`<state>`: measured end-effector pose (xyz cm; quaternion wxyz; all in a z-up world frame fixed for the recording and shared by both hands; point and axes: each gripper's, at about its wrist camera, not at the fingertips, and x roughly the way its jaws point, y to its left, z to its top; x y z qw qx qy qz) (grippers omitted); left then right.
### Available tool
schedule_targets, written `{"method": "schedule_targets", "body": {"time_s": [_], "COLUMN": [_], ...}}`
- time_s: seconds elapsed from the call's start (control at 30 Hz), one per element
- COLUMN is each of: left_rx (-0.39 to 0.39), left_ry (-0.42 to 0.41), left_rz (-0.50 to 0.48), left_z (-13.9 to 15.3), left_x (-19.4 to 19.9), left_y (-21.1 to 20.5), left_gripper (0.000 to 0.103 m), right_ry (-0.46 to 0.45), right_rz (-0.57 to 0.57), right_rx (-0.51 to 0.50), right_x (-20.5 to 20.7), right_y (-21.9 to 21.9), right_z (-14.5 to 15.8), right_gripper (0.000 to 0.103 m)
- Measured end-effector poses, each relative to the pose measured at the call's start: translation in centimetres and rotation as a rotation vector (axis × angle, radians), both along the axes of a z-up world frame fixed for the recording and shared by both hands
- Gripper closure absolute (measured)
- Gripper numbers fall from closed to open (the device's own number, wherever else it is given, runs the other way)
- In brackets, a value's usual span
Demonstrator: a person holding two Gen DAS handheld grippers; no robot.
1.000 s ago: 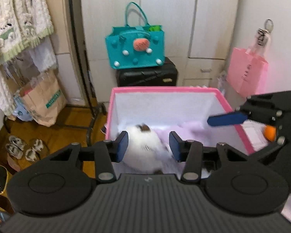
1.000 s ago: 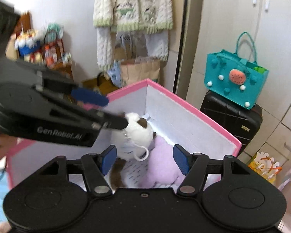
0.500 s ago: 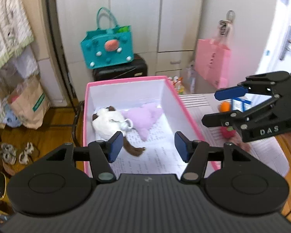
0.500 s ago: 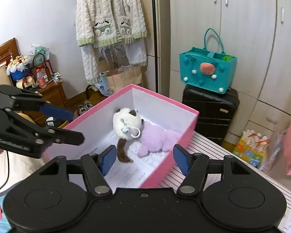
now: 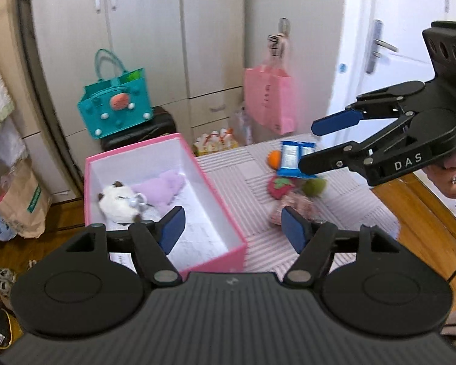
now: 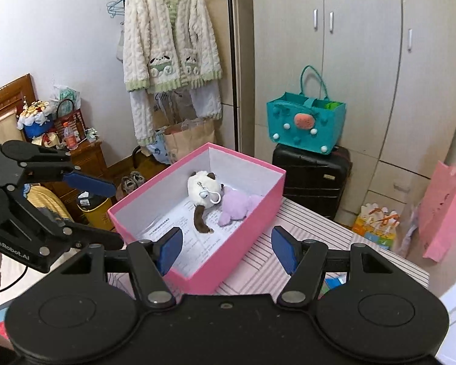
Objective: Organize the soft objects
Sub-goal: 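Withdraw both grippers from the shoebox back toward the remaining items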
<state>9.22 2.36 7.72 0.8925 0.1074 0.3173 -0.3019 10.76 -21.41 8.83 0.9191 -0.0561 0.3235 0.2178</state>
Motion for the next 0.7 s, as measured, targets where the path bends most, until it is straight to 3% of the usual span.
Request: {"method": "schedule_targets", "body": {"time_s": [0.33,0.7], "left_rx": [0.051,0.087], "left_ry": [-0.034,-0.017], "left_rz": [-0.117,-0.2], "left_z": [-1.2,-6.5], "left_x": [-5.1,-6.4], "left_y": [-2.8,-5.3], "left_gripper": [0.025,0.024], "right_ry": [-0.025,-0.004], "right_rz": [-0.093,-0.186], "right_rx": [-0.014,0.026], "right_x": [-6.6,-11.2], "right_y": [-3.9,-8.0], "right_z": [-1.7,-6.7], "right_gripper": [0.033,0.031]}}
